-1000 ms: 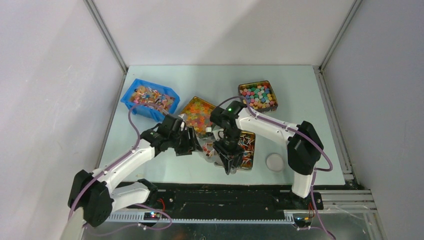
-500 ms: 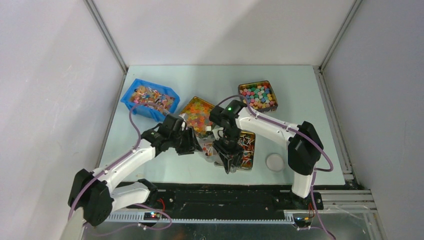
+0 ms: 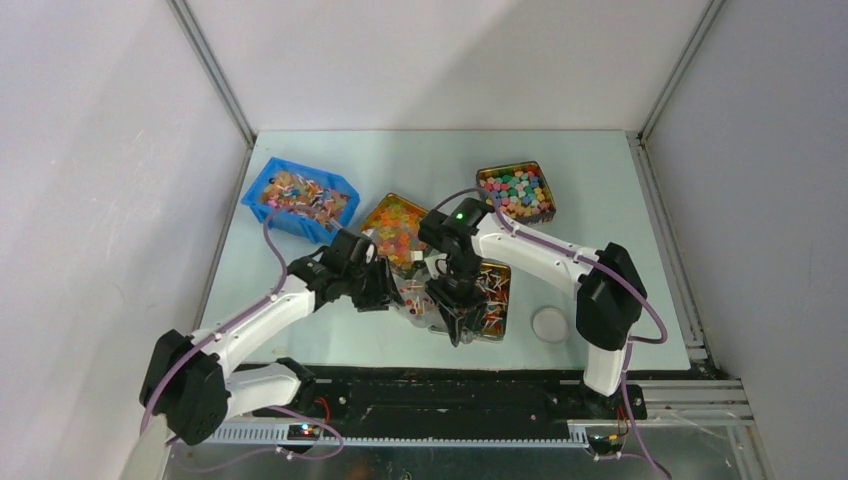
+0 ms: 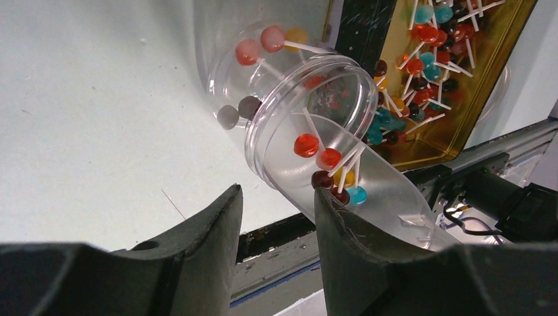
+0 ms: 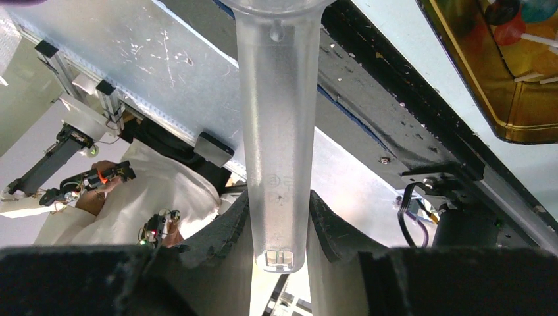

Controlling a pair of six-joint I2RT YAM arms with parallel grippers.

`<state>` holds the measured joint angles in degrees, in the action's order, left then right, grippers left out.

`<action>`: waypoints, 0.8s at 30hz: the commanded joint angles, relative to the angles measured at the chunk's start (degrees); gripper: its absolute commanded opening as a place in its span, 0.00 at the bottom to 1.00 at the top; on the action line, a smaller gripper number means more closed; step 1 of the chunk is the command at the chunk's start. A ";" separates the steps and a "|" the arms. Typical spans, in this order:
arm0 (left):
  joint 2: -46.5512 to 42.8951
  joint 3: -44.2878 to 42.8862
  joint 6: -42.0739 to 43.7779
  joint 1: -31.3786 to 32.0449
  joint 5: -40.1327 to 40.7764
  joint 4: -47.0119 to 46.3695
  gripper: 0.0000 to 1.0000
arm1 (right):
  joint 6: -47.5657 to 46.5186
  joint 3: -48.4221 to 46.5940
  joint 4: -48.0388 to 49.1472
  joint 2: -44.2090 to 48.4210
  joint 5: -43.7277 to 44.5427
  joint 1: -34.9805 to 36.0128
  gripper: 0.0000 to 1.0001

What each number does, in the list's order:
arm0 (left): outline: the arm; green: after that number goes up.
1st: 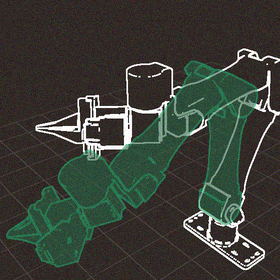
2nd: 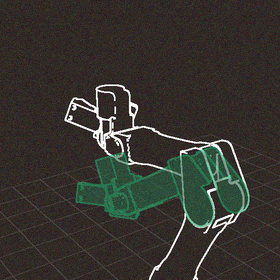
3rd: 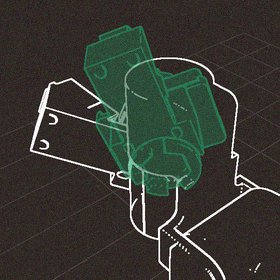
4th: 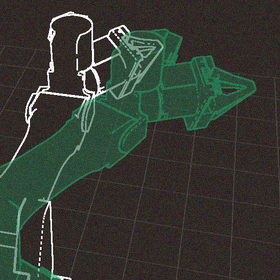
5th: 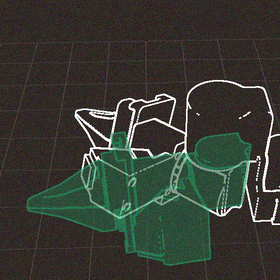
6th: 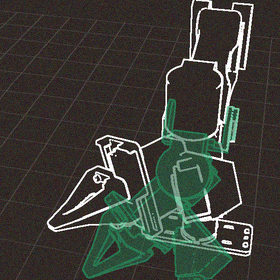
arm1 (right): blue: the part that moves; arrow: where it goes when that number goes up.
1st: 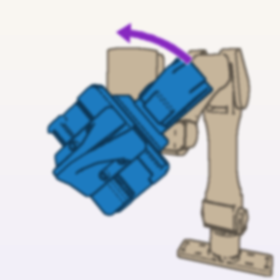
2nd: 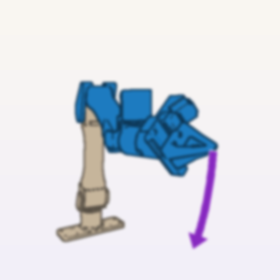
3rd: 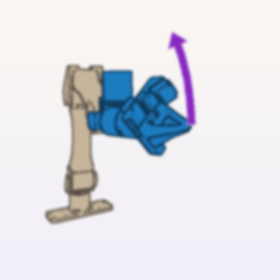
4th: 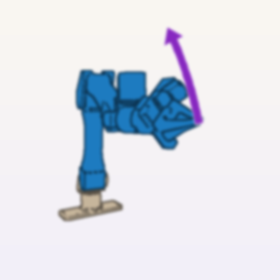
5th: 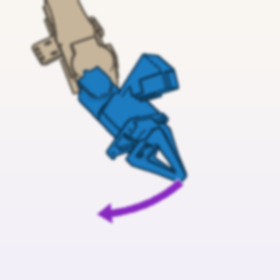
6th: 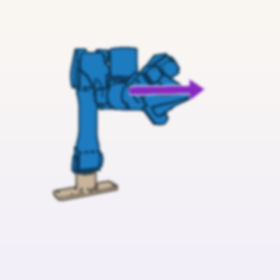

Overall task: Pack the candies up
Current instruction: Place the fake candies in the packing bottle.

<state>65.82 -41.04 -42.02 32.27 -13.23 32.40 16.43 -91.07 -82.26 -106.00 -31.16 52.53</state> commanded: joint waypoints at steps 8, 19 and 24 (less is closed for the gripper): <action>0.06 -3.09 1.19 0.77 1.87 2.67 0.51 | 1.14 -4.52 -1.63 1.68 0.81 -0.77 0.00; -0.20 -4.56 1.34 0.78 2.17 3.28 0.54 | 0.85 -6.61 -3.00 0.47 1.76 -0.88 0.00; 0.06 -4.45 1.67 0.78 2.29 3.44 0.54 | 0.65 -7.39 -3.86 -0.10 1.93 -1.00 0.00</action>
<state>66.11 -43.70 -41.78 32.58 -11.73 34.92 16.56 -95.48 -84.79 -106.00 -29.67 51.90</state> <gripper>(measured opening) 0.542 0.319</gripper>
